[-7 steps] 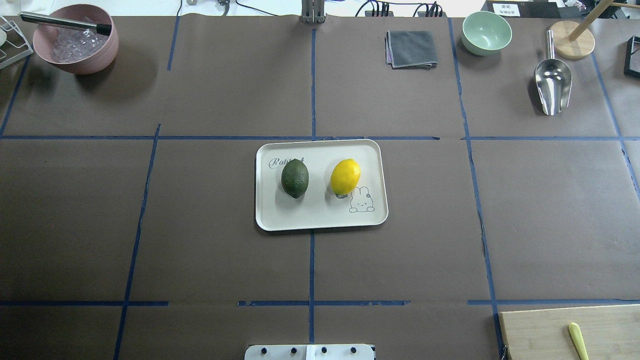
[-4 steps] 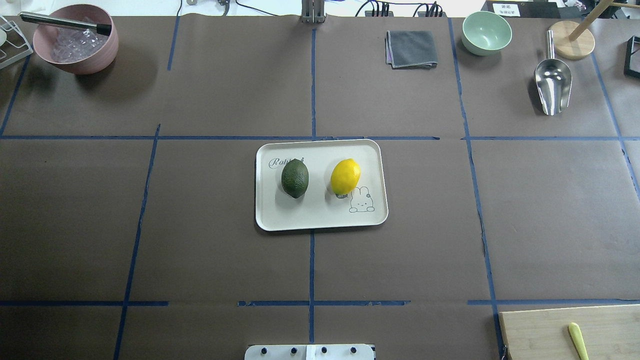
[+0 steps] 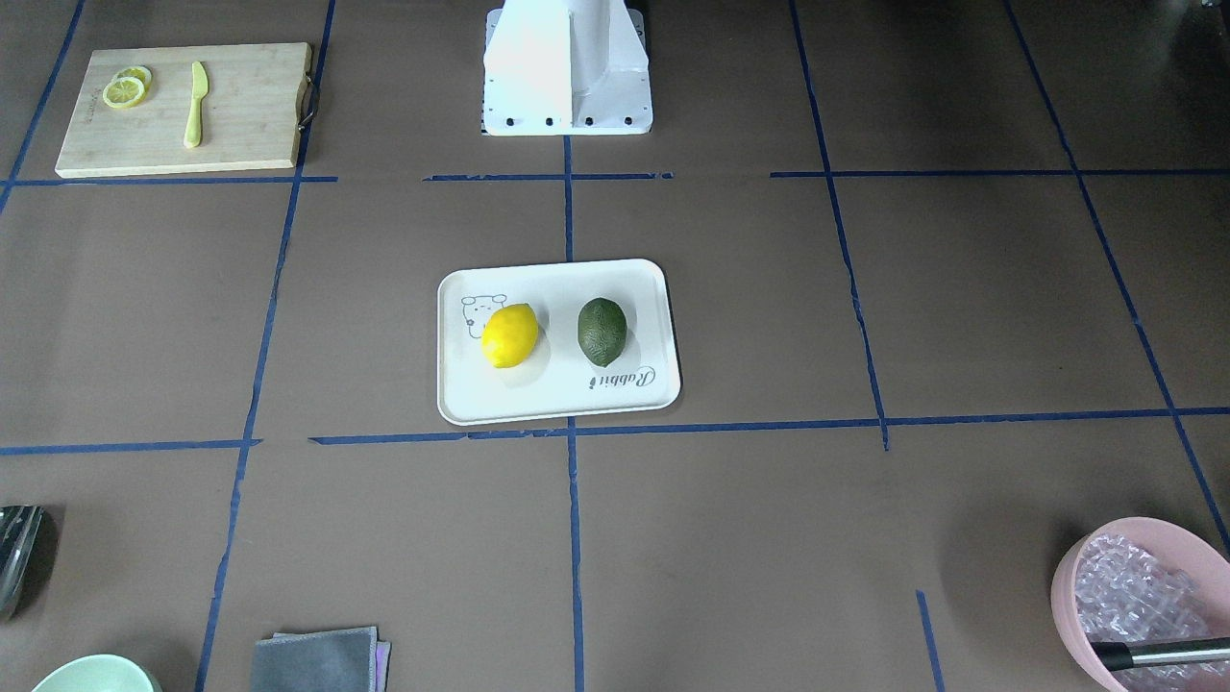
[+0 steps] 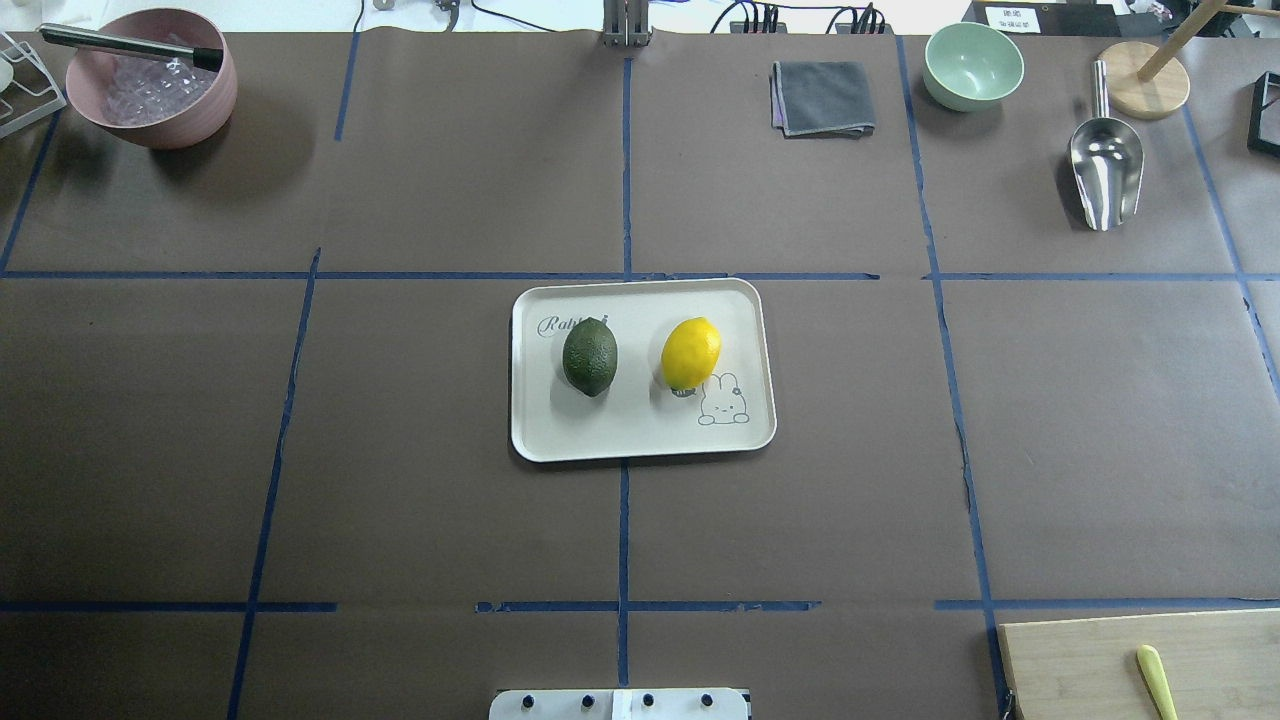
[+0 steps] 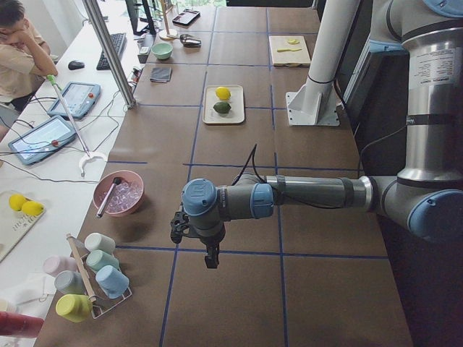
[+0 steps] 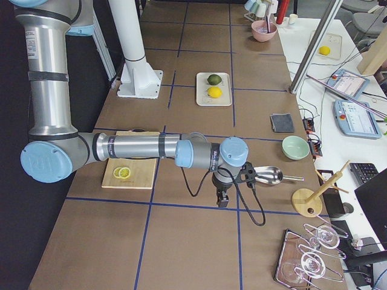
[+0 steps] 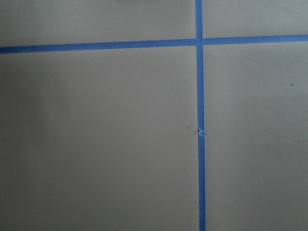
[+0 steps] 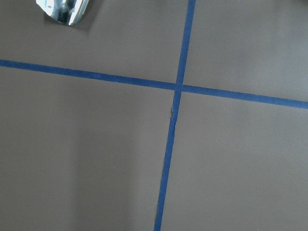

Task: Place all lemons on tray

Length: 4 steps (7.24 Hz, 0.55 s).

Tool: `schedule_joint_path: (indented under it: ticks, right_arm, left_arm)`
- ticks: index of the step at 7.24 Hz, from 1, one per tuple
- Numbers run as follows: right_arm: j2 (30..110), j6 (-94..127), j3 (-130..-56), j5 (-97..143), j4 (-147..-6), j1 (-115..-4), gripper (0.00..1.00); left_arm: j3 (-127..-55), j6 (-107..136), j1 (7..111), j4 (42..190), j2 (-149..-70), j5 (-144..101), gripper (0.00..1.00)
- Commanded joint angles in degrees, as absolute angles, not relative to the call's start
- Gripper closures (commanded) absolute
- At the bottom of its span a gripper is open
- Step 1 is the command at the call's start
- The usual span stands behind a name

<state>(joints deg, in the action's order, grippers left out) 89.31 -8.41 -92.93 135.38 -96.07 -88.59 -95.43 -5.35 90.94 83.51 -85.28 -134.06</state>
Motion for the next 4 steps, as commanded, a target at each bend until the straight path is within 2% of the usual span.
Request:
schedule_joint_path:
  ticks: [1,4]
  right_arm:
    - [89.30,-8.44,-92.99,135.26,-95.98,-88.59,0.00]
    - [89.38,-8.52,-92.90,135.00,-95.98,-88.59,0.00]
  left_arm:
    - [-95.53,-4.83,90.88,83.58,-85.34,-134.03,0.00]
    - [-95.89,-4.92,90.88,83.76,-85.34,-133.95,0.00]
